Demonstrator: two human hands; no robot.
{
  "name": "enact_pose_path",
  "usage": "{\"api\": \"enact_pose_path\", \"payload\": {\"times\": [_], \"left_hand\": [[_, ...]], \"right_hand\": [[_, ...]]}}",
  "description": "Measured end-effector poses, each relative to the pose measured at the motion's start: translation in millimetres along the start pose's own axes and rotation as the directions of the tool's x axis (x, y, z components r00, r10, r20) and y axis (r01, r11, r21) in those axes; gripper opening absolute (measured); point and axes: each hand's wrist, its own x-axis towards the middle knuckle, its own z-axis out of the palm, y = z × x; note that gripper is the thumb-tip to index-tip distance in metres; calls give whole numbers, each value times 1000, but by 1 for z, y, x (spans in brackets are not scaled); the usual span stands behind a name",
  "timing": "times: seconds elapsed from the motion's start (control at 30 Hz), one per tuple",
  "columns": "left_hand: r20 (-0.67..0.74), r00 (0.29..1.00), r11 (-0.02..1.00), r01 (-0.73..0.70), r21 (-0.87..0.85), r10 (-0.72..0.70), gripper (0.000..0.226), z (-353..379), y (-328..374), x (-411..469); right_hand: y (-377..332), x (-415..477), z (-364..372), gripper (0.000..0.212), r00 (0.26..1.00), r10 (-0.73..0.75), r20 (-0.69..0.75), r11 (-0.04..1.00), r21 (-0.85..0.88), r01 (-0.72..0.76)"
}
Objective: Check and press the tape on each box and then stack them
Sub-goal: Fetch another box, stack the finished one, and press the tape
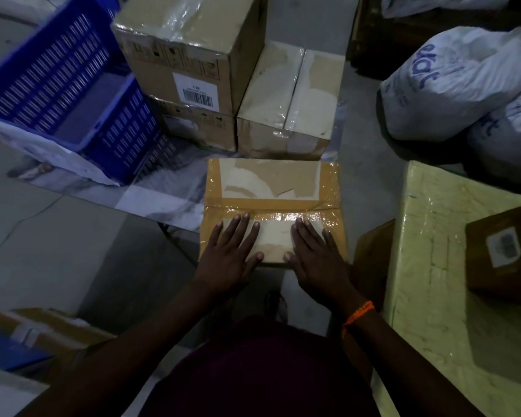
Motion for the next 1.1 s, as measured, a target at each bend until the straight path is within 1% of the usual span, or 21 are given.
{"api": "enact_pose_path", "payload": {"times": [0.13,0.17,0.2,0.27,0.33,0.37,0.4,0.43,0.47,0.5,0.53,0.57,0.6,0.67,0.77,0.8,0.87,0.93,1.0,1.07,1.1], "left_hand": [[9,1000,999,-11,-40,12,70,-7,4,2],[0,1000,998,-30,-58,30,69,-11,5,6],[-7,999,996,-52,-75,52,68,-14,5,13],[-27,994,990,-109,-89,107,66,-28,4,35],[-33,989,986,-145,-77,143,67,-43,3,67],[-24,989,985,-150,-80,149,68,-52,1,85],[-18,988,985,-153,-83,152,69,-61,0,103],[-3,989,986,-145,-81,145,69,-68,-2,123],[14,991,989,-129,-77,130,70,-72,-5,142],[48,993,992,-103,-76,107,72,-77,-7,158],[90,992,994,-81,-79,88,75,-79,-7,173],[126,989,995,-62,-80,71,79,-81,-4,183],[137,989,995,-50,-84,61,79,-82,-1,189],[119,992,995,-19,-93,30,70,-81,4,193],[106,994,992,38,-124,-25,64,-83,1,181],[97,995,985,44,-165,-29,61,-84,-3,176],[96,994,947,84,-310,-56,52,-90,-8,163],[157,976,849,207,-486,-148,47,-96,-17,151],[188,954,734,300,-609,-234,56,-103,-30,139],[170,947,640,311,-703,-273,64,-107,-48,124],[155,946,569,297,-767,-286,62,-114,-52,114]], "right_hand": [[0,0,-9,88,999,-8,51,999,45,6],[0,-1,-10,84,999,4,36,997,82,-7],[-1,-4,-10,78,1000,22,-22,991,134,-19],[-5,-17,-10,59,967,123,-222,964,257,-63],[-7,-36,-9,35,875,276,-398,920,371,-122],[-6,-45,-9,21,838,358,-412,883,441,-160],[-2,-53,-9,7,825,430,-367,834,510,-208],[4,-58,-9,7,828,497,-258,759,593,-271],[12,-60,-7,13,828,556,-77,617,706,-348],[16,-62,-6,13,796,591,134,377,826,-419],[19,-63,-6,10,747,585,316,88,891,-446],[19,-62,-7,11,698,579,422,-136,894,-427],[19,-62,-8,14,673,586,452,-260,891,-373],[13,-60,-14,17,658,606,446,-367,892,-266],[8,-59,-20,19,667,596,447,-451,874,-182],[8,-59,-21,21,670,589,452,-460,869,-182],[7,-56,-23,21,677,590,441,-436,879,-192],[1,-47,-28,19,678,608,413,-386,900,-202],[-9,-36,-36,18,697,619,360,-317,928,-198],[-18,-24,-46,18,735,611,295,-255,952,-170],[-22,-19,-51,19,752,604,265,-236,960,-149]]}}
